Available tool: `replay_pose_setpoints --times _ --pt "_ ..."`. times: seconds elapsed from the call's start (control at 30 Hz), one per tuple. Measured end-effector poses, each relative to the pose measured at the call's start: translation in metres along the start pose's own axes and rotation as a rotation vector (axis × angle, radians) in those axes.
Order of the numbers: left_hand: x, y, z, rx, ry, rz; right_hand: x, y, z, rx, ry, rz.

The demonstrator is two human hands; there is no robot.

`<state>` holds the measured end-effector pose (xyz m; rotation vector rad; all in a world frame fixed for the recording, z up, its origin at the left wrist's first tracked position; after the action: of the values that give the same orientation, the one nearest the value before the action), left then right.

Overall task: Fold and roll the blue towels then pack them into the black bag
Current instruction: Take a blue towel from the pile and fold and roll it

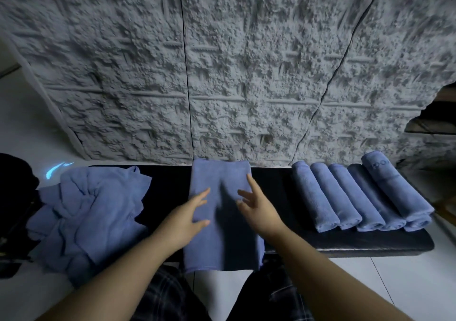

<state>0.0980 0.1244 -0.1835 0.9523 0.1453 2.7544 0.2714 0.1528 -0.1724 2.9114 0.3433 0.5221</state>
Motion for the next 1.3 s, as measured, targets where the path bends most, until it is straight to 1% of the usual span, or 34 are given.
replay_pose_setpoints --times 0.1,0.2,0.33,0.4,0.53,0.6,0.67,0.77,0.83,0.93,1.07,1.13,1.23,1.3 --pt "-0.018 0.018 0.001 -0.099 -0.208 -0.003 -0.012 0.023 0.011 0.089 0.243 -0.030" --pt "-0.032 0.035 0.006 -0.175 -0.317 0.026 -0.023 0.042 0.014 0.215 0.419 -0.027" --pt "-0.041 0.056 0.001 -0.259 -0.379 0.120 -0.030 0.062 0.014 0.260 0.452 -0.045" --pt "-0.044 0.061 -0.004 -0.287 -0.476 0.160 -0.028 0.068 0.015 0.276 0.462 -0.042" --pt "-0.054 0.068 0.004 -0.323 -0.685 0.132 -0.026 0.078 0.021 0.292 0.510 -0.041" --pt "-0.060 0.070 0.005 -0.342 -0.772 0.115 -0.030 0.084 0.023 0.292 0.548 -0.066" --pt "-0.061 0.071 0.005 -0.364 -0.824 0.172 -0.037 0.088 0.024 0.315 0.618 -0.110" --pt "-0.058 0.070 0.006 -0.383 -0.871 0.251 -0.044 0.092 0.023 0.344 0.730 -0.150" --pt "-0.052 0.070 0.008 -0.385 -0.874 0.304 -0.044 0.093 0.022 0.338 0.756 -0.155" --pt "-0.050 0.066 0.004 -0.327 -0.897 0.301 -0.042 0.095 0.021 0.336 0.736 -0.149" --pt "-0.050 0.065 0.004 -0.309 -0.875 0.310 -0.040 0.096 0.023 0.337 0.733 -0.148" --pt "-0.049 0.069 0.005 -0.334 -0.862 0.329 -0.040 0.096 0.024 0.336 0.745 -0.142" --pt "-0.045 0.080 0.017 -0.432 -0.795 0.374 -0.043 0.094 0.027 0.339 0.789 -0.130" --pt "-0.043 0.081 0.021 -0.455 -0.758 0.368 -0.049 0.095 0.022 0.402 0.870 -0.105"
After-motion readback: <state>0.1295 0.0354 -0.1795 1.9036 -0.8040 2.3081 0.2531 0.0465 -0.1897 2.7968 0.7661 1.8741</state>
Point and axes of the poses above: each hand's wrist, its own y-axis away from the middle knuckle, its own x-axis out of the back of the hand, z = x × y, the point moved 9 cm from there along -y, towards the middle knuckle, and after that the axes turned 5 degrees about -y, right-handed, at the moved point
